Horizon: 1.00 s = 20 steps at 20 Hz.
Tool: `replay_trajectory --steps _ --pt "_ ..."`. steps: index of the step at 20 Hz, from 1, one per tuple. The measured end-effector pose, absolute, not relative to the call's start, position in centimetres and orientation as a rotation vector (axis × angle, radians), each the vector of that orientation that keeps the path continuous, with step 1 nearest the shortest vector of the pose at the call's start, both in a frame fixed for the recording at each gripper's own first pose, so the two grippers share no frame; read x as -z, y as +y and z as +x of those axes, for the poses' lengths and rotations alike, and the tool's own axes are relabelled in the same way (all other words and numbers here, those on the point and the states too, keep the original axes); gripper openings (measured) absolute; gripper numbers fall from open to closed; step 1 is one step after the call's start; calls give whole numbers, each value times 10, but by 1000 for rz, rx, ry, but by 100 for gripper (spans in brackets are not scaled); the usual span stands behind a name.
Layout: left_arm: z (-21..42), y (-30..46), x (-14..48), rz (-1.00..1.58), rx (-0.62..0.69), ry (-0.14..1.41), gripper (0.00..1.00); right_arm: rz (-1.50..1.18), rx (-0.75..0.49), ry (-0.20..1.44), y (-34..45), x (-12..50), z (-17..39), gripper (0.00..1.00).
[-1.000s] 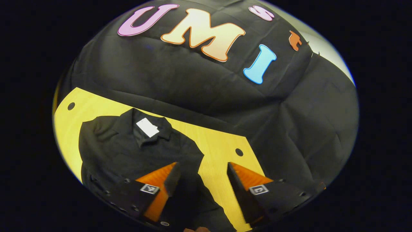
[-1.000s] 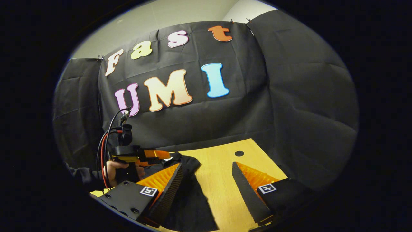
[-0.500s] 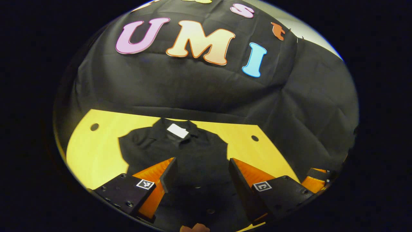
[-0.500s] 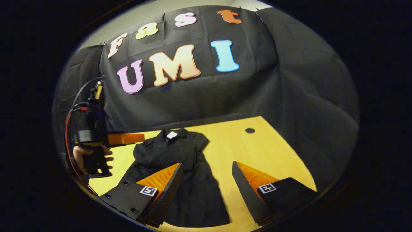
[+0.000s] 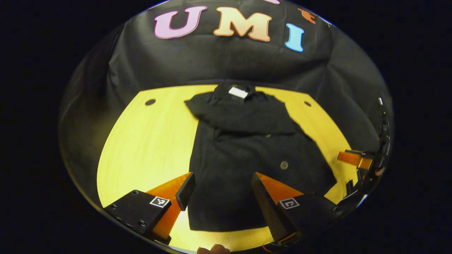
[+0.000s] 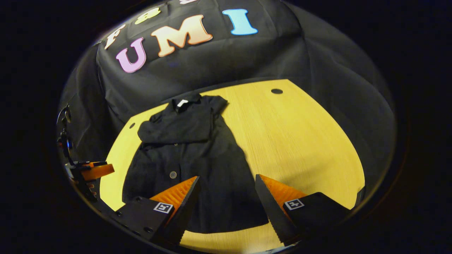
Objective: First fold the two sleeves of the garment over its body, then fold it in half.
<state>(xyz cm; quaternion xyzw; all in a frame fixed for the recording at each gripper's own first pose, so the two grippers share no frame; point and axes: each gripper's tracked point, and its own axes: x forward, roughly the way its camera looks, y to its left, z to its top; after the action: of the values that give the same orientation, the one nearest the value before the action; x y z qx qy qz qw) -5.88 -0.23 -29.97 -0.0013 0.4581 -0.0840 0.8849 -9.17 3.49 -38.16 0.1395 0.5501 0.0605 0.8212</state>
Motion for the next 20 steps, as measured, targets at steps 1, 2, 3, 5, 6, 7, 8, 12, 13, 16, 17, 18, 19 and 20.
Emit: replay_trajectory --steps 1,2,3,5,6,7,8,12,13,16,17,18,19,20 --pt "-70 4 310 8 161 986 96 293 -128 1200 36 390 -99 98" --pt "-82 11 319 14 147 1022 97 291 -128 1232 36 397 -106 98" --pt "-87 16 329 17 133 1054 96 288 -128 1261 34 402 -115 98" --pt "-100 27 350 22 96 1114 96 273 -114 1315 36 414 -127 98" --pt "-104 36 359 20 78 1145 96 276 -111 1340 38 418 -131 98" --pt "-108 39 365 14 66 1174 96 277 -105 1362 40 421 -136 98" --pt "-114 41 368 12 54 1191 96 271 -95 1380 40 425 -138 98" --pt "-128 44 377 23 37 1251 96 250 -65 1435 36 434 -149 98" --pt "-132 45 378 24 27 1285 96 240 -56 1458 34 436 -154 98" --pt "-132 46 380 33 36 1284 96 198 -53 1453 31 437 -153 97" --pt "-128 45 379 37 43 1270 96 164 -55 1459 30 438 -154 94" --pt "-129 45 381 43 55 1296 95 123 -67 1456 28 439 -155 94" --pt "-127 44 381 50 70 1287 89 117 -79 1454 29 439 -154 91" --pt "-130 39 380 62 89 1299 84 115 -84 1452 31 438 -153 87"
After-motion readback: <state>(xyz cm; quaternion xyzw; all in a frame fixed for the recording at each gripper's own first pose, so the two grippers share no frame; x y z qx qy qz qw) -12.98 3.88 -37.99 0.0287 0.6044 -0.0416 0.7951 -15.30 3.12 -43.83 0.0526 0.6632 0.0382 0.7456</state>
